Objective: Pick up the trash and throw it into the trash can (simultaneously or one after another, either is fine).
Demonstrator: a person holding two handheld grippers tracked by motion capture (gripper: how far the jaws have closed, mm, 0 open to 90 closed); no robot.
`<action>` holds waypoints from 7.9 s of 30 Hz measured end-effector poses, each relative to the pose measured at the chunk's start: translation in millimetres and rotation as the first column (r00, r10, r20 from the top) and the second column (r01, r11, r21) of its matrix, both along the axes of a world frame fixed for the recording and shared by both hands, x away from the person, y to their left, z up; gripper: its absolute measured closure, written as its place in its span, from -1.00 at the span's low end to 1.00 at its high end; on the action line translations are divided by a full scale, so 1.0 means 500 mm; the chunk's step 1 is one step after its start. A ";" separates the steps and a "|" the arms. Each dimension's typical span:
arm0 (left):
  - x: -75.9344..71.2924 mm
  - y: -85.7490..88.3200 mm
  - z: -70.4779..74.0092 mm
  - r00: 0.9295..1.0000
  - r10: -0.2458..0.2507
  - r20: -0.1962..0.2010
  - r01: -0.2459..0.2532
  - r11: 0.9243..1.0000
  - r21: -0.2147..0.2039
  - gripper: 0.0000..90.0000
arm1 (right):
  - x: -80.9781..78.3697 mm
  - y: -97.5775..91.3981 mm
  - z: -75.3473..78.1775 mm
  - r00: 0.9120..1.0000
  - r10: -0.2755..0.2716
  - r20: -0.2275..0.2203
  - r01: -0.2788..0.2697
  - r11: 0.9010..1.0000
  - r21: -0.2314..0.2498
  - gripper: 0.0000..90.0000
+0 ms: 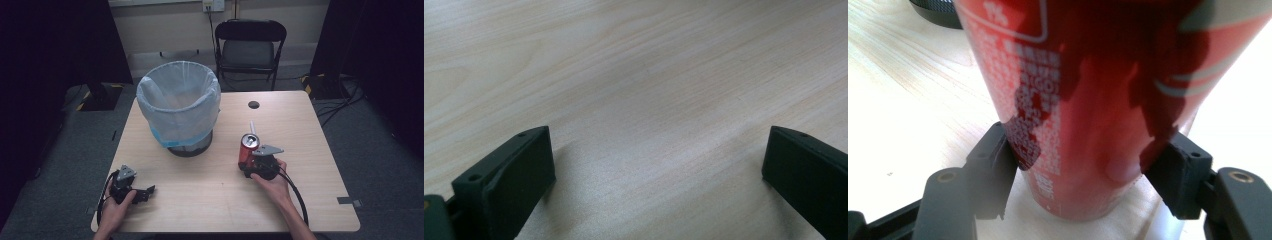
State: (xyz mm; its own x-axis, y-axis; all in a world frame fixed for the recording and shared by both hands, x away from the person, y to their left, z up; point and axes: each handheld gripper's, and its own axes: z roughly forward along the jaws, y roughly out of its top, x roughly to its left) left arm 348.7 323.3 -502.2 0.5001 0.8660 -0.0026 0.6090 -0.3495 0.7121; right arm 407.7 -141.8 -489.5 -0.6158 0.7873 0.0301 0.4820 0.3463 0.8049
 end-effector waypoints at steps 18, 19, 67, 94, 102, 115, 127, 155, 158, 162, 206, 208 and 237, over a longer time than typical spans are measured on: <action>0.000 0.000 0.000 1.000 0.000 0.000 0.000 1.000 0.000 -1.00 | -0.003 -0.009 0.018 1.000 0.013 -0.011 -0.012 0.998 0.056 -0.25; 0.000 0.000 0.000 1.000 0.000 0.000 0.000 1.000 0.000 -1.00 | -0.004 -0.009 0.019 1.000 0.015 -0.011 -0.014 0.998 0.058 -0.25; 0.000 0.000 0.000 1.000 0.000 0.000 0.000 1.000 0.000 -1.00 | 0.017 0.003 0.182 0.994 0.070 0.084 -0.084 0.980 0.178 -0.24; 0.000 0.000 0.000 1.000 0.000 0.000 0.000 1.000 0.000 -1.00 | 0.030 0.012 0.317 0.978 0.064 0.200 -0.097 0.982 0.160 -0.24; 0.000 0.000 0.000 1.000 0.000 0.000 0.000 1.000 0.000 -1.00 | 0.031 0.011 0.352 0.970 0.062 0.234 -0.105 0.979 0.176 -0.24; 0.000 0.000 0.000 1.000 0.000 0.000 0.000 1.000 0.000 -1.00 | 0.042 0.012 0.402 0.960 0.042 0.278 -0.112 0.964 0.241 -0.24; 0.000 0.000 0.000 1.000 0.000 0.000 0.000 1.000 0.001 -1.00 | 0.049 0.017 0.437 0.946 0.030 0.323 -0.127 0.951 0.283 -0.24; 0.000 0.000 0.000 1.000 0.000 0.000 0.000 1.000 0.000 -1.00 | 0.081 0.071 0.511 0.914 0.053 0.402 -0.201 0.920 0.336 -0.24; 0.000 0.000 0.000 1.000 0.000 0.000 0.000 1.000 0.000 -1.00 | 0.093 0.087 0.518 0.913 0.061 0.403 -0.214 0.914 0.346 -0.24; 0.000 0.000 0.000 1.000 0.000 -0.001 0.000 1.000 0.000 -1.00 | 0.105 0.104 0.521 0.913 0.071 0.401 -0.224 0.911 0.347 -0.24; 0.000 0.000 0.000 1.000 0.000 0.000 0.000 1.000 0.000 -1.00 | 0.198 0.253 0.496 0.939 0.144 0.311 -0.251 0.907 0.339 -0.25; 0.000 0.000 0.000 1.000 0.000 0.000 0.000 1.000 0.000 -1.00 | 0.199 0.256 0.495 0.940 0.141 0.310 -0.247 0.909 0.337 -0.25; 0.000 0.000 0.000 1.000 0.000 0.002 0.000 1.000 0.000 -1.00 | 0.202 0.265 0.493 0.944 0.144 0.296 -0.235 0.923 0.304 -0.41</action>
State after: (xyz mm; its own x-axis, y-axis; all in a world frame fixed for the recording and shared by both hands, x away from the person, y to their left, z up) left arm 348.5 323.2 -502.3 0.4999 0.8661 -0.0020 0.6079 -0.3492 0.7131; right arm 508.9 -9.1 -243.2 -0.7738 0.6278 0.0842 0.1891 0.1022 0.9766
